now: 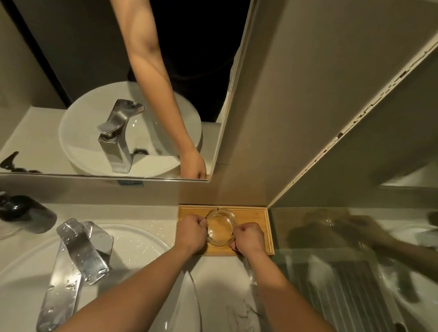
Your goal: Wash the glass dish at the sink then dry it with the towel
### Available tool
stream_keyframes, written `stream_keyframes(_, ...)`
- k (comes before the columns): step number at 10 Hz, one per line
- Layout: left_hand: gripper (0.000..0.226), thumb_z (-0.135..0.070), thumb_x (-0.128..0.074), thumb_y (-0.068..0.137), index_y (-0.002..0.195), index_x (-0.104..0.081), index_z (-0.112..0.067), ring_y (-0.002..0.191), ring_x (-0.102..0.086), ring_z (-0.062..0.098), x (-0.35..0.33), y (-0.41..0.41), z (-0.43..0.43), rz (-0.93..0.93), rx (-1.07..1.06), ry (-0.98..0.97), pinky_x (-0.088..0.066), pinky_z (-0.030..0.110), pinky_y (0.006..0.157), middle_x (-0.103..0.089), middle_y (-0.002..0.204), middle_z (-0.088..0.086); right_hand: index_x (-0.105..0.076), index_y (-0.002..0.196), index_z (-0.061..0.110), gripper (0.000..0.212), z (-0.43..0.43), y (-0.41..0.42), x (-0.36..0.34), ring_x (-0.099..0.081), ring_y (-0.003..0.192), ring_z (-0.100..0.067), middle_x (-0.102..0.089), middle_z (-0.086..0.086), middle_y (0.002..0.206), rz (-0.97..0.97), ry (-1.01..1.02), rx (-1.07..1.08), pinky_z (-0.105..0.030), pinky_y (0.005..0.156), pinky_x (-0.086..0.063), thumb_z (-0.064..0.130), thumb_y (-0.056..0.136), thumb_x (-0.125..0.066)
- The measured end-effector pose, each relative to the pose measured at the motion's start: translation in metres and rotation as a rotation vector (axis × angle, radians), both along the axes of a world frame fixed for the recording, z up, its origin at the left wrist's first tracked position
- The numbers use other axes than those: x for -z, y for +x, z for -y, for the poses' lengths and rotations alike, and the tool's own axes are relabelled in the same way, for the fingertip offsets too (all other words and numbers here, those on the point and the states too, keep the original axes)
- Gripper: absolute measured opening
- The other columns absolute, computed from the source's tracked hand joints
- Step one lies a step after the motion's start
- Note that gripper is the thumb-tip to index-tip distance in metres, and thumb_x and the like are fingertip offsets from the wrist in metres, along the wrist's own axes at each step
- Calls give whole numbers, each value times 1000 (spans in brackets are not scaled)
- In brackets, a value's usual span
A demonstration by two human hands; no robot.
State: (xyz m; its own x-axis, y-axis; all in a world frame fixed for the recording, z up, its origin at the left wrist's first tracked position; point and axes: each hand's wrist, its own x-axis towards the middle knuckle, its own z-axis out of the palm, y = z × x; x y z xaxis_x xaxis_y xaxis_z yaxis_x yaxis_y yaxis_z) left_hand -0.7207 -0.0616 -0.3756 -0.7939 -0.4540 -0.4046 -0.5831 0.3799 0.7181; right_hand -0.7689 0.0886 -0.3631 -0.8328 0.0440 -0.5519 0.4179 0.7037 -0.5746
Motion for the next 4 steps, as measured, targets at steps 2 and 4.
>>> stream_keyframes(2,30,-15,-55,98,81,-76,0,69,-54,20,0,-2,2,27,18,14,-37,25,65,-65,75,6,-60,70,10,33,0,-2,1,-76,77,-32,-76,-22,82,18,-19,23,-35,71,-61,16,102,-55)
stream_keyframes(4,28,-21,-52,98,103,-70,0,85,-63,30,-25,14,-1,-50,19,-85,-53,37,80,-73,99,17,-68,88,3,33,-9,6,-6,-62,68,-24,-70,-16,79,37,-76,52,-34,68,-53,27,104,-52)
